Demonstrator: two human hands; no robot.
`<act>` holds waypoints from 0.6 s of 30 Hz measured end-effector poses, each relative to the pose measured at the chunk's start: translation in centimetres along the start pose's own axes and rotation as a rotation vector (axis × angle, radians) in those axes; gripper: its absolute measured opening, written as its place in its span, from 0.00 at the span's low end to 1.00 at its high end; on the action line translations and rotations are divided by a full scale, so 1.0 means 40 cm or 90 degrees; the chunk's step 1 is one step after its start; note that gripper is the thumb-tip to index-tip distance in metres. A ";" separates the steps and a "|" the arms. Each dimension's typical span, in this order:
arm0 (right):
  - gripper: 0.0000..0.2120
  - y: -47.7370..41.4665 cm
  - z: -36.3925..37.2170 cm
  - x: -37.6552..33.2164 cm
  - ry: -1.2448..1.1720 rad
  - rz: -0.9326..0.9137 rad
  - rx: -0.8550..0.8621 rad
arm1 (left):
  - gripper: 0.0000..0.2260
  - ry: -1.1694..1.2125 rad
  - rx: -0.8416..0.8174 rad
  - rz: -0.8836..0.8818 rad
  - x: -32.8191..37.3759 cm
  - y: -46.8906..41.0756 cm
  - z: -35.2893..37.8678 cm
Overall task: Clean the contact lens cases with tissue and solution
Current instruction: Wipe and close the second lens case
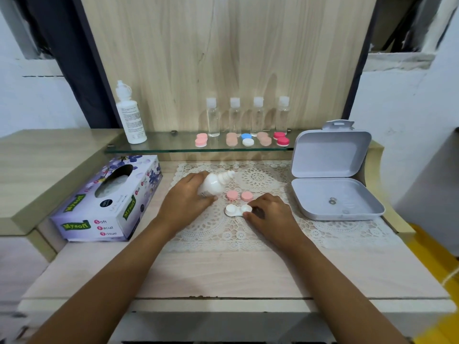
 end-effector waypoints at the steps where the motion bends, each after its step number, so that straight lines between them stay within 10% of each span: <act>1: 0.10 0.000 -0.001 0.000 0.000 -0.001 0.003 | 0.24 0.038 0.001 -0.037 -0.009 -0.003 -0.003; 18: 0.11 0.002 0.000 0.002 0.001 0.002 0.001 | 0.24 0.235 0.054 -0.298 -0.125 -0.015 -0.003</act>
Point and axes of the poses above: each hand's wrist, its own y-axis away from the middle knuckle, its own z-axis out of the palm, x = y × z, the point moved 8 cm from there along -y, towards the middle knuckle, and after that the axes turned 9 degrees about -z, right-handed, at the moved point
